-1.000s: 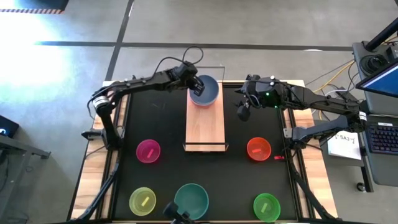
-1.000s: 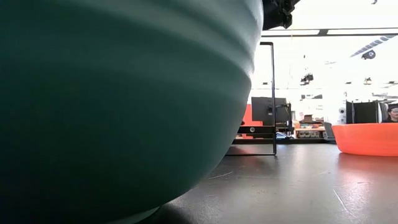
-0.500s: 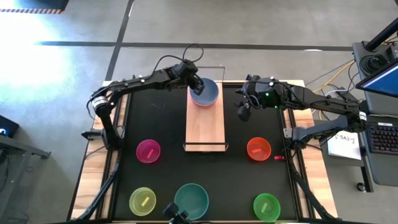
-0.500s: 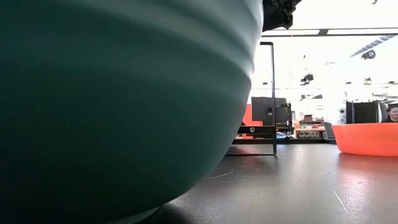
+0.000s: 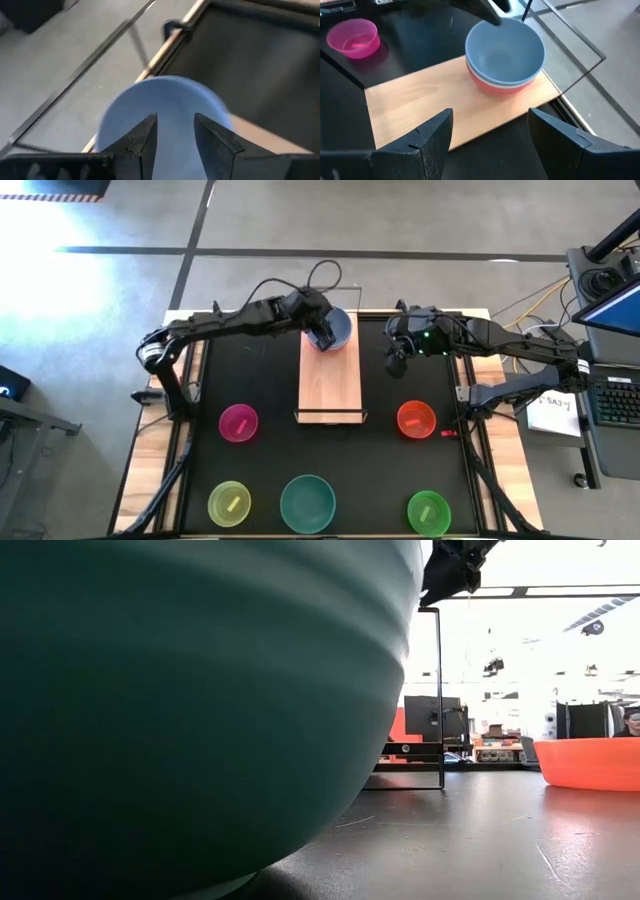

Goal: Place and stack bowls onto a shelf
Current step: Stack the large green bowl on top of the large blue bowl on the shelf

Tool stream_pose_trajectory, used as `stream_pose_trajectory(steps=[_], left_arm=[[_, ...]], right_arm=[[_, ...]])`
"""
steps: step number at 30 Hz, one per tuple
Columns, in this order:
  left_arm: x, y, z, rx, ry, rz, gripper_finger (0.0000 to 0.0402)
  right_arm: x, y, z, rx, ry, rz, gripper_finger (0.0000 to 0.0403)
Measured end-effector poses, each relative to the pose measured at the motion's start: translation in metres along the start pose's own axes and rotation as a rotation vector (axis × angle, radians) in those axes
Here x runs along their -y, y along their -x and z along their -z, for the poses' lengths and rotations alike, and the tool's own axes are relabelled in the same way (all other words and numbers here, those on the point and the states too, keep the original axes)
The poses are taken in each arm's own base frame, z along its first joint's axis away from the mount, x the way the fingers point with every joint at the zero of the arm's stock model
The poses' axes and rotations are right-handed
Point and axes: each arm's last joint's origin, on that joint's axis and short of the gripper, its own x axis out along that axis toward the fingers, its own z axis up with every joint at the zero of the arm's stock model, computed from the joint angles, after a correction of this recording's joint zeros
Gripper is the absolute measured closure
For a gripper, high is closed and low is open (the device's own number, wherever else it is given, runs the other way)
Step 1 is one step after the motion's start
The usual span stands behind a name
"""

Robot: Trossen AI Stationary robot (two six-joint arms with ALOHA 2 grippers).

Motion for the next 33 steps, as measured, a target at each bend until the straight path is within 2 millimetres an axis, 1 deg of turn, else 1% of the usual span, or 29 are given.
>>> stream_pose_trajectory(steps=[4, 8, 12, 17, 20, 25, 30, 33], left_arm=[[0.029, 0.029, -0.006, 0.061, -0.041, 0.076, 0.0289], [0.066, 0.063, -0.006, 0.122, -0.133, 0.174, 0.0289], [0.101, 0.09, 0.0, 0.163, -0.213, 0.205, 0.0289], [0.127, 0.113, 0.012, 0.142, -0.24, 0.262, 0.0289], [0.137, 0.126, 0.022, 0.089, -0.253, 0.303, 0.0289], [0.15, 0.142, 0.043, -0.061, -0.263, 0.403, 0.0289], [0.166, 0.151, 0.075, -0.292, -0.361, 0.472, 0.0289], [0.18, 0.158, 0.091, -0.365, -0.409, 0.544, 0.0289]], right_arm=[[0.0, 0.0, 0.001, -0.006, -0.015, 0.001, 0.0158], [0.0, 0.0, 0.001, -0.006, -0.021, 0.001, 0.0158], [0.0, 0.0, 0.001, -0.006, -0.039, 0.001, 0.0158], [0.0, 0.0, 0.001, -0.006, -0.063, 0.001, 0.0158], [0.0, 0.0, 0.001, -0.007, -0.083, 0.001, 0.0158], [0.0, 0.0, 0.004, -0.039, -0.115, 0.005, 0.0158], [0.001, 0.0, 0.009, -0.089, -0.157, 0.014, 0.0158], [0.001, 0.001, 0.011, -0.109, -0.179, 0.019, 0.0158]])
